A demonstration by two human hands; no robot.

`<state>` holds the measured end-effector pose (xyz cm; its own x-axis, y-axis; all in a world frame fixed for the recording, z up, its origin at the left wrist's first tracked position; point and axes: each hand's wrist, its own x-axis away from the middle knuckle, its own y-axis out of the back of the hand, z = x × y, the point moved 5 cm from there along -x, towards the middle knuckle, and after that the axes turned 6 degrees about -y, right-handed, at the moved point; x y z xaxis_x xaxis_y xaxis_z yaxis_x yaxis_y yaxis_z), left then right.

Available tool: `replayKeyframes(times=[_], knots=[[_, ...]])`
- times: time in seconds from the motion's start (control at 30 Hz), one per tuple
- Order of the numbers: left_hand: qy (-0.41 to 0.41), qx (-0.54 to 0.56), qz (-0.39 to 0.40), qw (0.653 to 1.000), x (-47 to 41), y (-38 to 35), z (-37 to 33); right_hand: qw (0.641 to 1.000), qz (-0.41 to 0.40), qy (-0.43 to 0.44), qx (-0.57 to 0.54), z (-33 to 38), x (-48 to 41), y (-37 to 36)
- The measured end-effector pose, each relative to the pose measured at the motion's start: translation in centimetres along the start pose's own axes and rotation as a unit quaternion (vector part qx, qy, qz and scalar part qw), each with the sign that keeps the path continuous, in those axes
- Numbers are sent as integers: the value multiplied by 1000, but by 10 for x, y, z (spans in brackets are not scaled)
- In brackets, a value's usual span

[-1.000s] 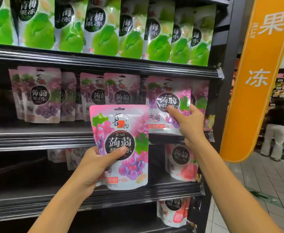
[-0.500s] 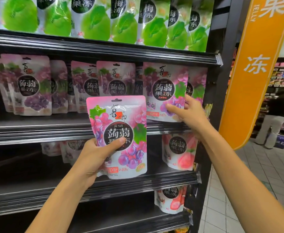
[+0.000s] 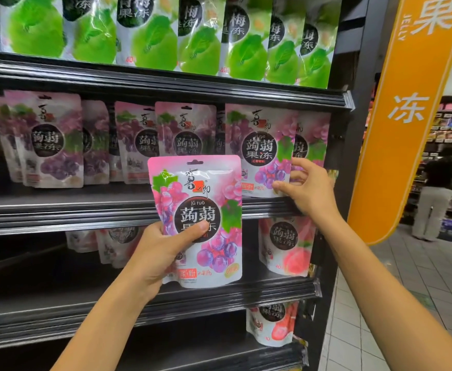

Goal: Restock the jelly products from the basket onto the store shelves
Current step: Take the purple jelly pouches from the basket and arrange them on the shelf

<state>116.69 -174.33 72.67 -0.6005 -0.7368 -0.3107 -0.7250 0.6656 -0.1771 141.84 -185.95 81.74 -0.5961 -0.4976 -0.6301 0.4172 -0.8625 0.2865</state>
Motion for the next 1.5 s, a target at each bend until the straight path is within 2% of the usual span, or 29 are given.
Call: replayKeyframes(times=[0.3,0.5,0.63,0.67,0.7,0.77,0.8,0.83,0.87,0.93,1.03,1.07,1.13,1.23,1.3,1.4,1.5], knots=[[-5,1,-9,1000,3,-4,-10,999,-38,-23,18,-8,6,9],[-6,0,-5,1000,7,-11,-15,998,-28,-50,30,-9,11,12],[-3,-12,-7,1000,8,-12,-20,992,-126,9,28,16,31,24],[-2,-14,-7,1000,7,-13,-22,993,-119,7,-14,24,38,24],[-3,-15,-6,1000,5,-14,-25,994,-65,-18,-83,31,46,19],[-6,-20,-4,1000,1,-17,-30,967,152,-92,-181,44,68,-8],[-5,-30,1,1000,-2,-19,-33,950,239,-110,-167,50,81,-21],[-4,-38,3,999,-6,-22,-36,940,284,-116,-147,53,90,-31],[-1,-38,-1,999,-9,-24,-39,939,292,-116,-139,55,95,-38],[-1,-42,-29,999,-16,-25,-47,948,246,-130,-154,57,92,-41],[-86,-60,-75,992,-26,-21,-65,946,190,-156,-211,55,76,-35],[-135,-84,-87,983,-25,-19,-71,946,177,-154,-224,55,69,-34],[-240,-181,-121,946,-15,-19,-80,954,152,-135,-222,57,56,-33],[-366,-350,-108,855,1,-37,-79,962,117,-109,-221,62,35,-38],[-373,-419,-77,824,-2,-48,-69,967,100,-101,-213,62,24,-44],[-312,-475,-68,820,-14,-54,-56,972,88,-89,-197,58,14,-56],[-287,-533,-70,793,-20,-56,-47,978,98,-82,-164,50,13,-62]])
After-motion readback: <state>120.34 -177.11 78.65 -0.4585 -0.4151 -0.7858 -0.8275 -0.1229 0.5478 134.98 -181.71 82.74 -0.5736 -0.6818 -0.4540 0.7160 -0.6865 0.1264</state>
